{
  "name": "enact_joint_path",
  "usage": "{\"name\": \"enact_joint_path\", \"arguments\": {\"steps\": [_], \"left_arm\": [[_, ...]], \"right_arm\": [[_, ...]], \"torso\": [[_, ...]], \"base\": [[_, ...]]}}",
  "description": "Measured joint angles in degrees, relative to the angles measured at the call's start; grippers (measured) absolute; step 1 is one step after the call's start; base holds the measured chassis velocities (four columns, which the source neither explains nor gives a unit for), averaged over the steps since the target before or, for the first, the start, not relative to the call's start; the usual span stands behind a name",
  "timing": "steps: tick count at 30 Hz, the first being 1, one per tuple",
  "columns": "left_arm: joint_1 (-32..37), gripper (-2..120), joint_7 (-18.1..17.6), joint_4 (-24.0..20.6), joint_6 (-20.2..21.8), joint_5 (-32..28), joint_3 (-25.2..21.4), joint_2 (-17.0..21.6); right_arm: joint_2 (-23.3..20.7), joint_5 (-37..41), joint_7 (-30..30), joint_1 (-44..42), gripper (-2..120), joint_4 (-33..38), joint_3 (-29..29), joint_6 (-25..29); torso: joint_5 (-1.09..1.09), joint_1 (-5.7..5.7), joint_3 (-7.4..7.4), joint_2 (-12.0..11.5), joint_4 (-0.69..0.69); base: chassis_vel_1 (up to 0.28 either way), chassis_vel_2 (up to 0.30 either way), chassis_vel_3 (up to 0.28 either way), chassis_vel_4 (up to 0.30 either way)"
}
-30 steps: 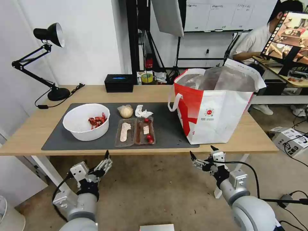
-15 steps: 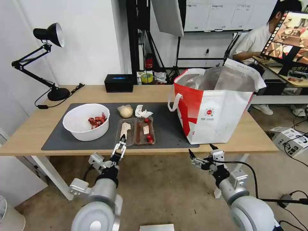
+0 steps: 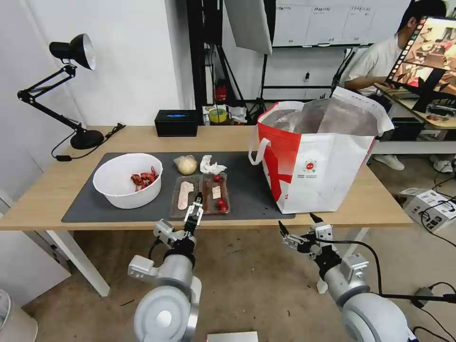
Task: Pick up the trash from the table and place it into the takeout bag.
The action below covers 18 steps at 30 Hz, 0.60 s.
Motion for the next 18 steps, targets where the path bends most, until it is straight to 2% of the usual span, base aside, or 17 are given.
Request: {"name": "enact_joint_path", "arguments": {"steps": [5, 12, 18], "left_arm": [[-0.8, 100, 0.0, 1.9, -0.2, 0.1, 0.9, 1.9], [-1.3, 100, 0.0, 2.8, -0.3, 0.1, 1.4, 2.4], [-2.1, 100, 0.0, 5.3, -0.4, 0.3, 1.9, 2.2]], "right_arm": [[0.3, -0.1, 0.1, -0.2, 100, -0.3, 0.1, 0.2], [1.0, -0.6, 0.1, -0.3, 100, -0.7, -0.2, 0.3], [1.2, -0.6, 0.1, -0.7, 100, -0.7, 0.0, 0.4]], "torso": [[0.0, 0.0, 0.0, 0.0, 0.0], [0.0, 0.0, 0.0, 0.0, 0.0], [0.0, 0.0, 0.0, 0.0, 0.0]], "base": [[0.0, 0.0, 0.0, 0.0], [0.0, 0.0, 0.0, 0.0], [0.0, 0.0, 0.0, 0.0]]}}
